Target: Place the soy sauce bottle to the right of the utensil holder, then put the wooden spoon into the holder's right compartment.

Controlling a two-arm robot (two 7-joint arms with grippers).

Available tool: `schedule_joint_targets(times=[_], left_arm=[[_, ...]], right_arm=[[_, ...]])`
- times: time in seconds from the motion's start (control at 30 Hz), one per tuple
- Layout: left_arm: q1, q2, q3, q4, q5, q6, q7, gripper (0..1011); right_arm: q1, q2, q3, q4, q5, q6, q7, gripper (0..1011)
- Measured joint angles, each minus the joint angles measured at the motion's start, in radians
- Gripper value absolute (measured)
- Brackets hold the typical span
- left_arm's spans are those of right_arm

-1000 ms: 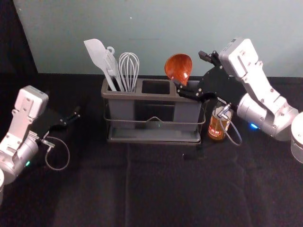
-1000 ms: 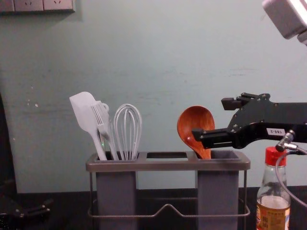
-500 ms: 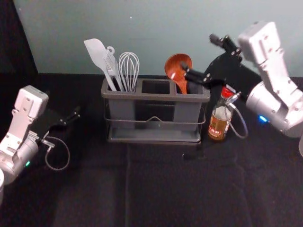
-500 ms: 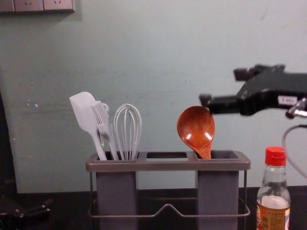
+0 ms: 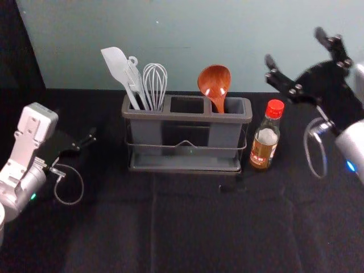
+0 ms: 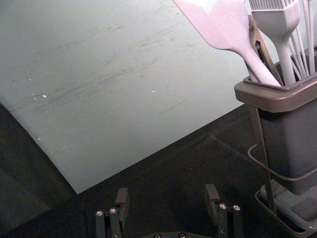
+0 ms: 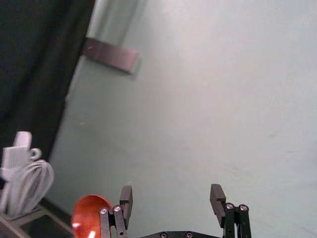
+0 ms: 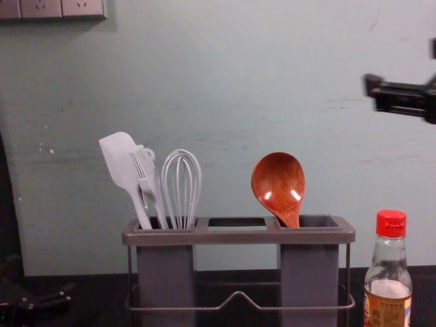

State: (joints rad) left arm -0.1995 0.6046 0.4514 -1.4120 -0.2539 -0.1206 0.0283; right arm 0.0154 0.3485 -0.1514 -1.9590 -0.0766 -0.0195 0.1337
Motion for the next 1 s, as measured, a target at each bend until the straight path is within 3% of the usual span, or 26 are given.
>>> schedule_joint_targets(times=[0.17, 0.37, 0.63, 1.0], left_arm=[[0.000, 0.000, 0.000, 0.000, 0.000, 0.000, 0.000, 1005], [0.000, 0.000, 0.000, 0.000, 0.000, 0.000, 0.000, 1005], [0.000, 0.000, 0.000, 0.000, 0.000, 0.000, 0.000, 1005], [0.000, 0.000, 0.000, 0.000, 0.000, 0.000, 0.000, 1005]], right_arm=[[-0.114, -0.012, 0.060, -0.020, -0.017, -0.100, -0.060, 1002], [-0.196, -0.010, 0.104, -0.018, 0.009, -0.134, -0.055, 1003], [-0.242, -0.007, 0.141, 0.048, 0.100, -0.087, 0.031, 1002], [-0.226, -0.019, 0.124, 0.157, 0.200, -0.011, 0.123, 1002]])
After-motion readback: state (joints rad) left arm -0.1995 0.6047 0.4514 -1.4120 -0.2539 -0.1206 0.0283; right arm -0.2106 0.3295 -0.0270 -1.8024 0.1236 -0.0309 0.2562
